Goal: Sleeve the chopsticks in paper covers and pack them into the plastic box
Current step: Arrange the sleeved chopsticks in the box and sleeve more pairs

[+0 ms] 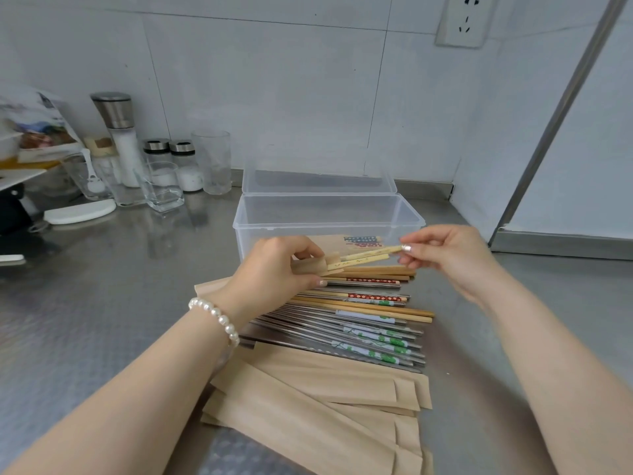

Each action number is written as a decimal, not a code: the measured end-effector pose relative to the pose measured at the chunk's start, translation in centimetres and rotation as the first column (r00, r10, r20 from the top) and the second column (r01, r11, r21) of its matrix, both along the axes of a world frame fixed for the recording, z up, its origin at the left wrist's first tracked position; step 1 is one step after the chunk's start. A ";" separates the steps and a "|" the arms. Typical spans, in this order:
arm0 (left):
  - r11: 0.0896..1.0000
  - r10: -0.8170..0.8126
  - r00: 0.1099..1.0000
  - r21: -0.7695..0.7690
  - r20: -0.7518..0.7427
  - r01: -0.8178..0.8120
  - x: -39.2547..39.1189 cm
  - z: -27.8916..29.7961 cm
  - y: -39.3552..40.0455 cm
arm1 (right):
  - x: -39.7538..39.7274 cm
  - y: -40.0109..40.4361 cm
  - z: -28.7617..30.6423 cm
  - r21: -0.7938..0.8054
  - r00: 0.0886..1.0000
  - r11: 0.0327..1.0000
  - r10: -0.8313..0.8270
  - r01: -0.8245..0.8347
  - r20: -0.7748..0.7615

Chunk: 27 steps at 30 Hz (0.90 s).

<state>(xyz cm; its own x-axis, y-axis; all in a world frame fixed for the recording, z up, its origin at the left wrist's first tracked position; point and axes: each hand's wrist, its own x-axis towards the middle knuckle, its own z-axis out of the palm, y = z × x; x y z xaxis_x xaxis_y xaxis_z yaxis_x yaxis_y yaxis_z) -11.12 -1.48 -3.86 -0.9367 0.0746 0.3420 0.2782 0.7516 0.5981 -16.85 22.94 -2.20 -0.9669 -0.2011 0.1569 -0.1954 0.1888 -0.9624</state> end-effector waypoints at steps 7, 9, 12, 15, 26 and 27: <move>1.000 0.005 1.000 0.000 0.001 -0.005 0.0 0.1 -0.1 | -0.7 2.0 1.4 -0.630 0.947 0.720 -0.308 0.292 0.087; 1.000 0.012 1.000 0.007 0.011 -0.012 0.0 0.1 -0.1 | -0.7 3.0 1.7 -0.665 0.910 0.649 -0.396 0.370 0.120; 0.999 0.036 0.999 0.015 0.024 -0.037 -0.1 0.2 -0.3 | -0.7 4.1 1.8 -0.687 0.865 0.573 -0.473 0.447 0.168; 0.999 0.046 0.998 0.026 0.044 -0.048 -0.1 0.3 -0.3 | -0.8 4.4 1.9 -0.694 0.866 0.569 -0.473 0.441 0.163; 0.999 0.024 0.998 0.027 0.058 -0.025 0.0 0.5 -0.3 | -0.9 4.0 1.8 -0.625 0.873 0.651 -0.475 0.431 0.107; 0.999 0.022 0.998 0.032 0.056 -0.024 0.0 0.5 -0.3 | -0.9 4.0 1.8 -0.623 0.877 0.657 -0.468 0.425 0.105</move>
<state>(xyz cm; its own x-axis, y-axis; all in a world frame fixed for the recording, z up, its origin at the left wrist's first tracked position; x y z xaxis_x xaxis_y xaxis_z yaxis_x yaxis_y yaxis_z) -11.08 -1.77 -3.32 -0.9558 0.0422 0.2910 0.2263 0.7372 0.6367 -17.79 26.94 -0.38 -0.8988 0.4136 0.1451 -0.3053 -0.3532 -0.8844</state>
